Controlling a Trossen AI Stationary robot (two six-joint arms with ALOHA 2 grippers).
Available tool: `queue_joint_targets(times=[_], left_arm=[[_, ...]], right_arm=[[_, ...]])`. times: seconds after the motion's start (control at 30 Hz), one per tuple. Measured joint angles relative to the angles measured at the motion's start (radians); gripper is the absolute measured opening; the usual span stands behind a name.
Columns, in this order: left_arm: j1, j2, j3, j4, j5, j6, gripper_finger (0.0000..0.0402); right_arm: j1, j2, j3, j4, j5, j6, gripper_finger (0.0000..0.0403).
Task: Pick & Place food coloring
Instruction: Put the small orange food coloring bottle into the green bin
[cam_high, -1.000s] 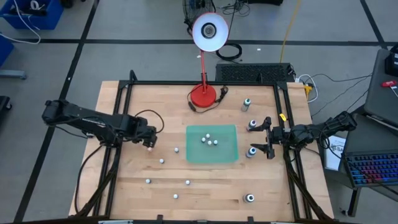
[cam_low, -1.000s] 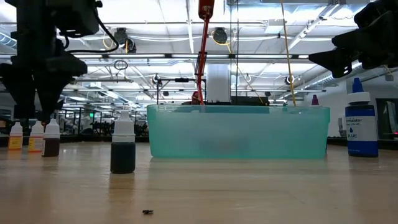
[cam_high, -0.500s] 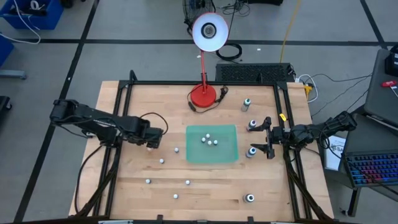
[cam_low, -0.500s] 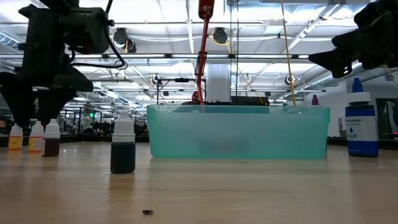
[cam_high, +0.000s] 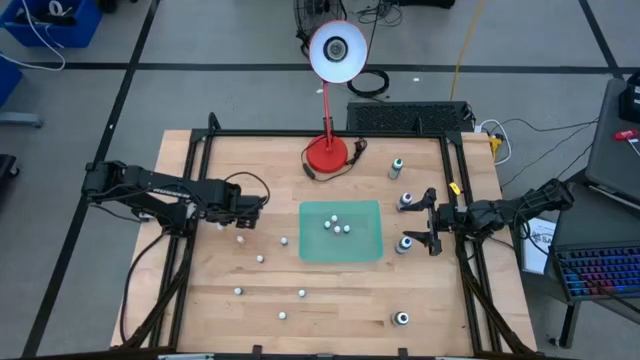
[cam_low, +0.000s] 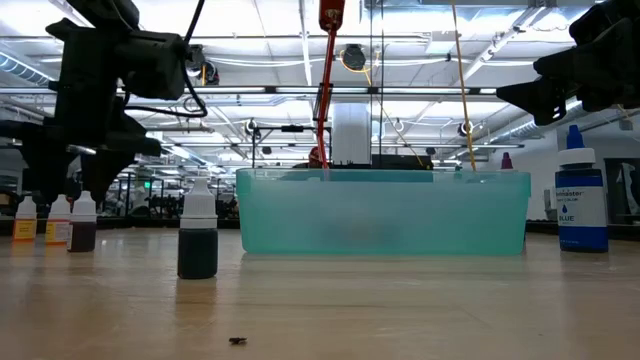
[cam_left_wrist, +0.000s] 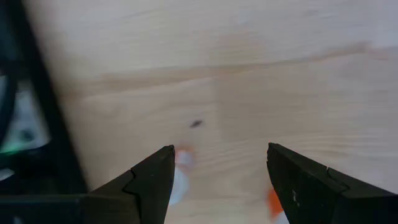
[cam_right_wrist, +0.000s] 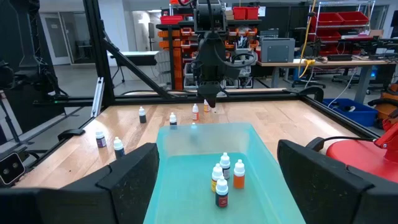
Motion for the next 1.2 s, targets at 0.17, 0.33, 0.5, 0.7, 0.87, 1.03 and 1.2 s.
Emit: queue_joint_targets(times=[0.17,0.33,0.5,0.7,0.87,1.03,1.2], left_arm=[[-0.001,-0.001,0.0,-0.075,0.011,-0.053,0.0255],[-0.003,-0.001,0.0,-0.073,0.042,-0.049,0.0255],[-0.021,-0.001,0.0,-0.072,0.063,-0.041,0.0255],[-0.044,0.015,0.0,-0.072,0.064,-0.044,0.0255],[-0.044,0.059,0.0,-0.072,0.064,-0.04,0.0255],[-0.044,0.098,0.0,-0.07,0.08,-0.022,0.0255],[-0.044,0.117,0.0,-0.067,0.072,-0.02,0.0255]], right_arm=[[0.0,0.0,0.0,0.0,0.0,0.0,0.0313],[0.0,0.0,0.0,0.0,0.0,0.0,0.0313],[0.0,0.0,0.0,0.0,0.0,0.0,0.0313],[0.0,0.0,0.0,0.0,0.0,0.0,0.0313],[0.0,0.0,0.0,0.0,0.0,0.0,0.0313],[0.0,0.0,0.0,0.0,0.0,0.0,0.0313],[0.0,0.0,0.0,0.0,0.0,0.0,0.0313]])
